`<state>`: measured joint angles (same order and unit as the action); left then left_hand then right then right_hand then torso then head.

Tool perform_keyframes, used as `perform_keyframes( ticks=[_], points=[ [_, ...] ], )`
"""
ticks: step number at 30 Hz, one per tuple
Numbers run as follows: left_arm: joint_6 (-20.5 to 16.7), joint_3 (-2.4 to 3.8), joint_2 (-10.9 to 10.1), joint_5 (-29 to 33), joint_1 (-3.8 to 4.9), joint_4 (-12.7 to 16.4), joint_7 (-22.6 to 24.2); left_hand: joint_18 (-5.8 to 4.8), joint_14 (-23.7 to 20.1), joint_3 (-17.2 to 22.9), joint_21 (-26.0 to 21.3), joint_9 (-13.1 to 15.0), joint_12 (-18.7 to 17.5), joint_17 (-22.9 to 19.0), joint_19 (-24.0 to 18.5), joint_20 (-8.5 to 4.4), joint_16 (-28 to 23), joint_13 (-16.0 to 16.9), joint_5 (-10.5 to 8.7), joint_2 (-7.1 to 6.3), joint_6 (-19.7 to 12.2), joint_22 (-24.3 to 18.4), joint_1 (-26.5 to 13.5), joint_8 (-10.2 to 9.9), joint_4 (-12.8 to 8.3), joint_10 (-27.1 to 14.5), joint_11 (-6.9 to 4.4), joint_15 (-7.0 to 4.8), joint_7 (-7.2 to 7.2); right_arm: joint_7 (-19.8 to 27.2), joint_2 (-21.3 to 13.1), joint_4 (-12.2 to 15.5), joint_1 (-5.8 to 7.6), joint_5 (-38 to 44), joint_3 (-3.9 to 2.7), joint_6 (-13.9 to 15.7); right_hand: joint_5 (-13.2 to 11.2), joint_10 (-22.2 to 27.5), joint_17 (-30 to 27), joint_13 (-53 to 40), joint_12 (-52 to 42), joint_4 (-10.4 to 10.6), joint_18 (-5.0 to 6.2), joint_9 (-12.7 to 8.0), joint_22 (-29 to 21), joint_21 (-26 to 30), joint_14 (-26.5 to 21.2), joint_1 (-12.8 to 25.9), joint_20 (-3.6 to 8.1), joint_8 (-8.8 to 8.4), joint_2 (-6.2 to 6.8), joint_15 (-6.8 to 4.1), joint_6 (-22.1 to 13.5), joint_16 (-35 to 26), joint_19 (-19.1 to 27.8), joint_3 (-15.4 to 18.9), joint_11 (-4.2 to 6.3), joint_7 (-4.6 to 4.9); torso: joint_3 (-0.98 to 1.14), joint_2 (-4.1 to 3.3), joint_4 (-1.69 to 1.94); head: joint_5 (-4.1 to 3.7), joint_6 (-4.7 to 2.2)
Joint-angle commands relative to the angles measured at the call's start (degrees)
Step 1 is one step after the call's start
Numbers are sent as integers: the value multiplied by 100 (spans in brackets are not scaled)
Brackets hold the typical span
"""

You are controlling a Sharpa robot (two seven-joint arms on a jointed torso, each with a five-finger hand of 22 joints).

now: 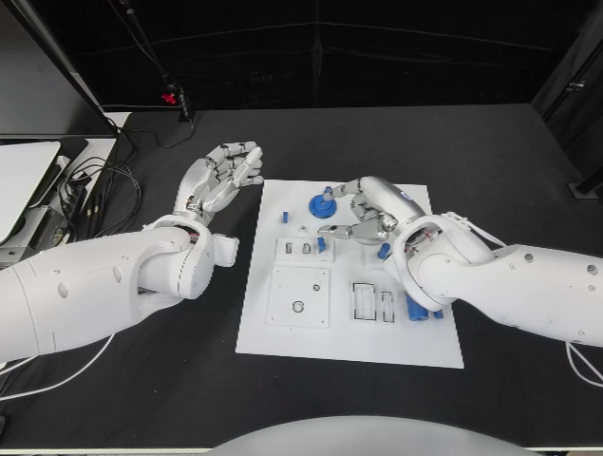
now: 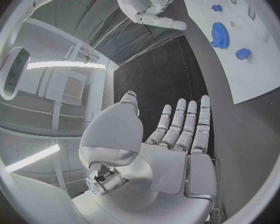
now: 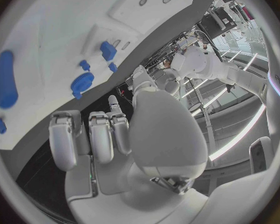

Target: Assemble the parts on the task board

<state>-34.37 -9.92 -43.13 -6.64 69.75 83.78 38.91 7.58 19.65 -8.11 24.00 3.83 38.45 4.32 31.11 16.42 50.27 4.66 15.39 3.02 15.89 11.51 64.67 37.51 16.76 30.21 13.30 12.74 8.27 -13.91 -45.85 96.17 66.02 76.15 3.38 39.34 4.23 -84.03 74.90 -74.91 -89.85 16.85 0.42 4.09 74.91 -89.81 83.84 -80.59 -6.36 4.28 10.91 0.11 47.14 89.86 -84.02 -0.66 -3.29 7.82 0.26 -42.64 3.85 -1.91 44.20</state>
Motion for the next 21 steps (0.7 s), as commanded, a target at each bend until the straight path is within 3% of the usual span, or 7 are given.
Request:
perform_keyframes(
  ticks=[1,8,10,12,15,17,21],
  points=[
    [194,-92,-74,-953,145,114,213,174,709,-104,283,16,345,121,414,-21,223,168,33,-9,-184,119,6,116,-2,610,-152,-191,629,729,-218,172,151,-1228,-12,589,81,-597,1510,-1509,-15,-11,-42,6,1509,-19,616,29,-22,43,-102,2,51,14,-598,-43,33,-3,3,17,-7,36,6],
    [435,-318,-208,-1948,543,276,-1228,189,3276,-127,1765,86,1787,905,2037,-673,1238,1281,62,-219,-200,879,-192,597,-6,2942,-699,-886,200,1677,-872,465,397,-3901,-12,218,721,-597,1510,-1509,-15,-58,76,48,1327,336,616,191,-46,215,-521,60,253,14,-267,56,-45,51,22,69,-20,74,27],
    [625,-340,-226,-2341,638,318,-1730,225,3803,-78,2249,92,3103,1628,2202,-755,1805,3629,76,-234,-48,1194,-224,670,-26,3940,-766,-1004,184,2058,-1042,499,433,-4598,-11,-64,868,-597,1510,-1509,-15,-71,111,37,1272,454,616,196,-72,221,-644,73,197,14,-159,94,-57,71,23,84,-29,71,37],
    [832,-354,-219,-2706,725,346,-2216,212,4906,-43,2866,95,4152,4041,2230,-783,2847,5696,91,-264,176,1663,-221,734,-10,4728,-747,-1044,208,2372,-1187,508,454,-5115,-10,-373,1032,-597,1510,-1509,-15,-53,196,19,1146,723,616,302,-79,233,-835,88,69,14,91,177,-63,73,26,93,-32,61,42],
    [1175,-363,-183,-3179,832,358,-2828,-97,6307,-39,4641,87,5072,7131,3276,-800,3804,8198,112,-219,420,4013,-274,744,-111,5816,-706,-1008,212,2688,-1345,503,470,-5577,-8,-682,1193,-597,1510,-1509,-15,-26,243,6,1068,904,616,469,-93,277,-1055,85,-67,14,254,278,-63,88,36,110,-55,59,46],
    [1420,-367,-136,-3446,903,353,-3201,-288,7024,-49,5556,82,5155,8549,3855,-752,3972,8534,117,-203,562,5399,-278,708,-50,5979,-637,-916,279,2854,-1438,496,475,-5800,-7,-847,1272,-597,1510,-1509,-15,-21,261,4,1042,973,616,621,-99,320,-1157,93,-135,14,313,371,-71,97,40,112,-64,47,39],
    [1735,-370,-16,-3778,1024,315,-3731,-590,7035,-125,6392,152,5155,8568,5159,-627,3973,8534,90,-192,954,7145,-368,748,13,5979,-595,-828,278,3033,-1564,449,480,-6063,-3,-1017,1344,-597,1510,-1509,-15,-25,299,11,983,1126,616,735,-119,420,-1264,117,-203,14,445,495,-99,119,33,114,-61,28,37]
  ],
)
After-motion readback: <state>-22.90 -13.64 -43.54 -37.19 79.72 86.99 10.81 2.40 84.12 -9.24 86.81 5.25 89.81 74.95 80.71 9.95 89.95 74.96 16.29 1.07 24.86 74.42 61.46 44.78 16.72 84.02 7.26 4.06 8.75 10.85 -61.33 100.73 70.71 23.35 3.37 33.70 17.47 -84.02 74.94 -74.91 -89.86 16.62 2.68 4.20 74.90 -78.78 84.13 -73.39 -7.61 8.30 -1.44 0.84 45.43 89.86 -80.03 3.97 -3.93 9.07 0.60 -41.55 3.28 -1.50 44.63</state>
